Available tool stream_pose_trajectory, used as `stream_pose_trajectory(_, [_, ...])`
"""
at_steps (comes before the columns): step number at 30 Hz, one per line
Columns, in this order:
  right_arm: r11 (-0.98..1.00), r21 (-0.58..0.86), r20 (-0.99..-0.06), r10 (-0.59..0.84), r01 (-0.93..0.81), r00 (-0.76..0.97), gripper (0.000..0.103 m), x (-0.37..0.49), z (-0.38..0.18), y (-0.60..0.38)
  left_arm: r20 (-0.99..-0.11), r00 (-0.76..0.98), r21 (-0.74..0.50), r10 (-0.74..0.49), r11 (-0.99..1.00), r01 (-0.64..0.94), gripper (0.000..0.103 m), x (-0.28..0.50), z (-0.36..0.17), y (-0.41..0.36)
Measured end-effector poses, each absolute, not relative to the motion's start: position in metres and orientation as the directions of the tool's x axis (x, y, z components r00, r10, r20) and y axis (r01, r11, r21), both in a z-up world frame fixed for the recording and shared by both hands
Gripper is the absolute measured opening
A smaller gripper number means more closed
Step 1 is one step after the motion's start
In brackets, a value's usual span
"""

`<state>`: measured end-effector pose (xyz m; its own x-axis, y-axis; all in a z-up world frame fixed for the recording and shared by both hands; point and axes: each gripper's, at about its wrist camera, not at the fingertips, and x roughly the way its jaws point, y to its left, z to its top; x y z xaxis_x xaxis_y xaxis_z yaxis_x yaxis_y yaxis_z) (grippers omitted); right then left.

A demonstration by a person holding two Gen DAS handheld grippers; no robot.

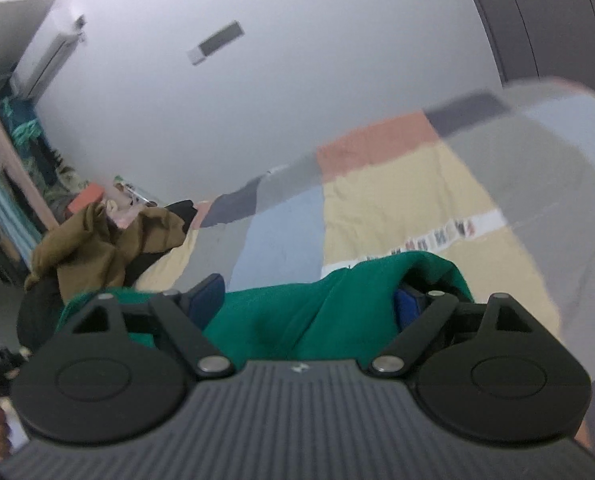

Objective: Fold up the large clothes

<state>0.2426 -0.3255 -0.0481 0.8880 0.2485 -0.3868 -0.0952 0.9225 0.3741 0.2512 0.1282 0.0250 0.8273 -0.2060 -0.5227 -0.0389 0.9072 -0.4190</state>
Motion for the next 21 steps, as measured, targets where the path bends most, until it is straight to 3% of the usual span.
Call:
stream_pose_trajectory(10, [0.952,0.242,-0.299,0.259,-0.189,0.918,0.086,0.178,-0.027,-0.295,-0.453,0.865,-0.300,-0.217,0.951,0.081,0.076,0.184,0.065,0.086])
stream_pose_trajectory(14, [0.946,0.226,-0.309,0.294,-0.231,0.904,0.086,0.164,-0.031,-0.277,-0.485,0.826,-0.321,-0.288,0.937,0.138,0.076,0.176,0.053,0.074])
stream_pose_trajectory(21, [0.932,0.179,-0.402,0.361,-0.314,0.842,0.084,0.159,-0.049,-0.236,-0.594,0.754,-0.272,-0.280,0.952,0.139,0.075,0.185,0.024,0.053])
